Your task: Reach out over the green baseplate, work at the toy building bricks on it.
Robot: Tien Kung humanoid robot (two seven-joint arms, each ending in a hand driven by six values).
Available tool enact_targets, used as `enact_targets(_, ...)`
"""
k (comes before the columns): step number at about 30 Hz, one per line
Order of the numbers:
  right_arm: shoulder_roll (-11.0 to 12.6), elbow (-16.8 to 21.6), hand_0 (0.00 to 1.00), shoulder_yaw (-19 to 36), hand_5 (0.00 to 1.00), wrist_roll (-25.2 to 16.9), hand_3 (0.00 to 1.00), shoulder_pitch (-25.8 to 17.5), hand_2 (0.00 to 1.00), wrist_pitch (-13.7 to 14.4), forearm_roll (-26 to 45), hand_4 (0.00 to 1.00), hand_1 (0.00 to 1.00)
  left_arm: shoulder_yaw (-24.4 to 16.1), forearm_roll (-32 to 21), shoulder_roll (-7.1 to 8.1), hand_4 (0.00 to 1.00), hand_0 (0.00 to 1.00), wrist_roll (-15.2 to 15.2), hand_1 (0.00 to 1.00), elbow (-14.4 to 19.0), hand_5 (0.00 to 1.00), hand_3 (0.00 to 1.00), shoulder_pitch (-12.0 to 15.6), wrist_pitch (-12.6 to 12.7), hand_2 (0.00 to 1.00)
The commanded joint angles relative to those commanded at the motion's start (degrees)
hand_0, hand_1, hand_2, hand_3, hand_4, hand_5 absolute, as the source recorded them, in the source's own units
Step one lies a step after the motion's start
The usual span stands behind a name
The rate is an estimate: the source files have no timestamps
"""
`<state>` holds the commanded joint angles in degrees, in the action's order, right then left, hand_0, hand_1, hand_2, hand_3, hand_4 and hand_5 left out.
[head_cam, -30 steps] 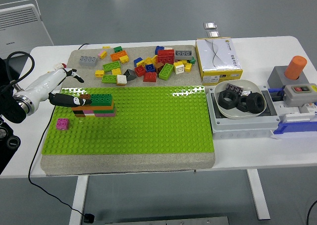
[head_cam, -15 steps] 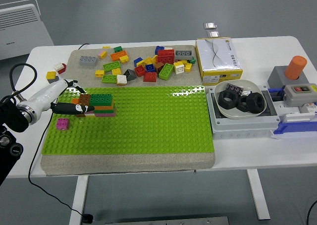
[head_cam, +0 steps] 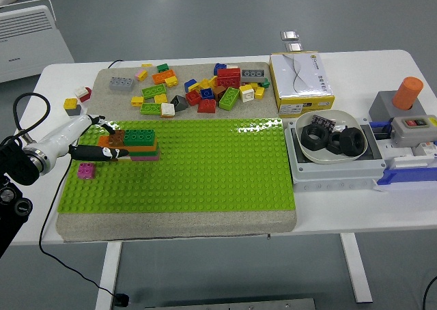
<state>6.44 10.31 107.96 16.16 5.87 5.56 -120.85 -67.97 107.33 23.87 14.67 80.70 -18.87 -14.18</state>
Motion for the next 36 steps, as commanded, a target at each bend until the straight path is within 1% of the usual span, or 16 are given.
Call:
enact_targets(13, -0.07, 0.0, 0.691, -1.13, 0.998, 0.09, 0.728, 0.17, 0.63, 0.15, 1.17, 0.904, 0.649, 0.06, 0.13, -1.16, 0.998, 0.968, -0.5, 0.961, -2.22, 0.475, 0.648, -0.43, 0.32, 0.95)
enact_targets(28, -0.16, 0.0, 0.692, -1.26, 0.998, 0.14, 0.729, 0.04, 0.631, 0.22, 1.44, 0.905, 0.649, -0.02, 0.25, -2.11, 0.998, 0.968, -0.54, 0.963, -2.59, 0.471, 0.645, 0.23, 0.3, 0.95)
enact_targets(36, -0.2, 0.0, 0.692, -1.23, 0.998, 0.15, 0.728, 0.0, 0.633, 0.21, 1.45, 0.906, 0.649, -0.32, 0.32, -2.25, 0.998, 0.968, -0.54, 0.963, -2.63, 0.469, 0.644, 0.4, 0.29, 0.95)
